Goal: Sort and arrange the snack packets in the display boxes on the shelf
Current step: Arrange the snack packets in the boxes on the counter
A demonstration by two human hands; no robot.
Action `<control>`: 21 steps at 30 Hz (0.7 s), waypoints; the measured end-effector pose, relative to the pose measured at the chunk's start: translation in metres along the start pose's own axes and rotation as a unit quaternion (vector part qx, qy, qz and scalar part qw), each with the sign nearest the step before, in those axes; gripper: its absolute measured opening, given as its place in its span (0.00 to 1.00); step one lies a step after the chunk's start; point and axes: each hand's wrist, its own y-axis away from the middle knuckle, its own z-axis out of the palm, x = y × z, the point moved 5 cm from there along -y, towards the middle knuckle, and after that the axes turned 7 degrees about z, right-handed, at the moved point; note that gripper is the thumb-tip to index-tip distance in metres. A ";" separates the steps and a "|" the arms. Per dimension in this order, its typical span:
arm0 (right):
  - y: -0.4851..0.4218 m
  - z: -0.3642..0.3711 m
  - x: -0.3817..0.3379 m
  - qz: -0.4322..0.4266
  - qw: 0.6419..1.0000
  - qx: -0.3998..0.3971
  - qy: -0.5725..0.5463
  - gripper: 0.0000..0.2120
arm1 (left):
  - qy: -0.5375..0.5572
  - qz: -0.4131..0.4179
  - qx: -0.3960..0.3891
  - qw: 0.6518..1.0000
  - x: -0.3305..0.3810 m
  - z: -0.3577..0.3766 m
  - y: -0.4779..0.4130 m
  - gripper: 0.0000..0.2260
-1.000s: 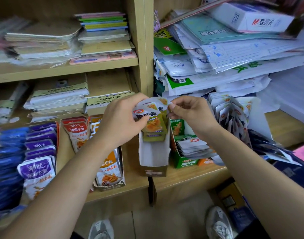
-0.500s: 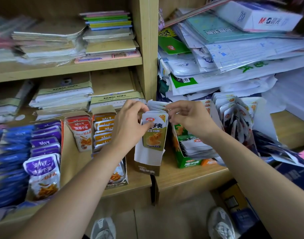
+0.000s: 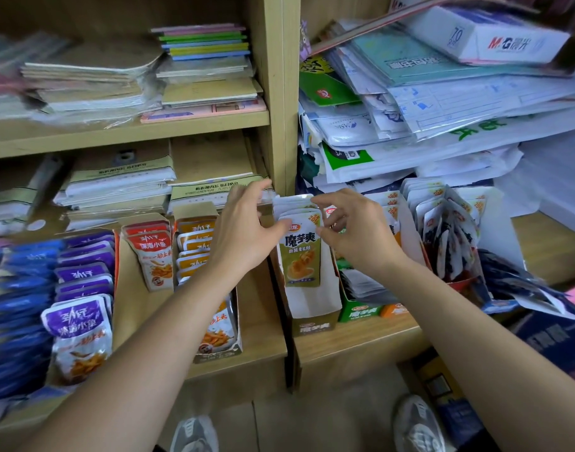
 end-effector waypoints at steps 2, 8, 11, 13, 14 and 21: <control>0.008 -0.003 -0.002 -0.018 0.999 0.010 0.028 0.19 | 0.036 0.005 -0.041 0.998 -0.002 0.003 -0.008 0.32; 0.060 0.010 -0.031 -0.130 0.979 -0.084 0.130 0.12 | 0.029 0.024 -0.024 0.999 -0.004 0.009 -0.015 0.11; 0.086 0.024 -0.034 -0.157 0.952 -0.149 0.217 0.18 | 0.026 0.035 -0.022 0.999 -0.005 0.010 -0.017 0.12; 0.099 0.030 -0.030 -0.174 0.938 -0.164 0.252 0.17 | 0.028 0.057 -0.031 0.998 -0.005 0.010 -0.016 0.17; 0.103 0.032 -0.027 -0.184 0.932 -0.165 0.264 0.16 | 0.031 0.070 -0.035 0.996 -0.004 0.011 -0.016 0.20; 0.103 0.038 -0.015 -0.187 0.935 -0.154 0.258 0.27 | 0.019 0.100 -0.003 0.995 0.002 0.012 -0.013 0.18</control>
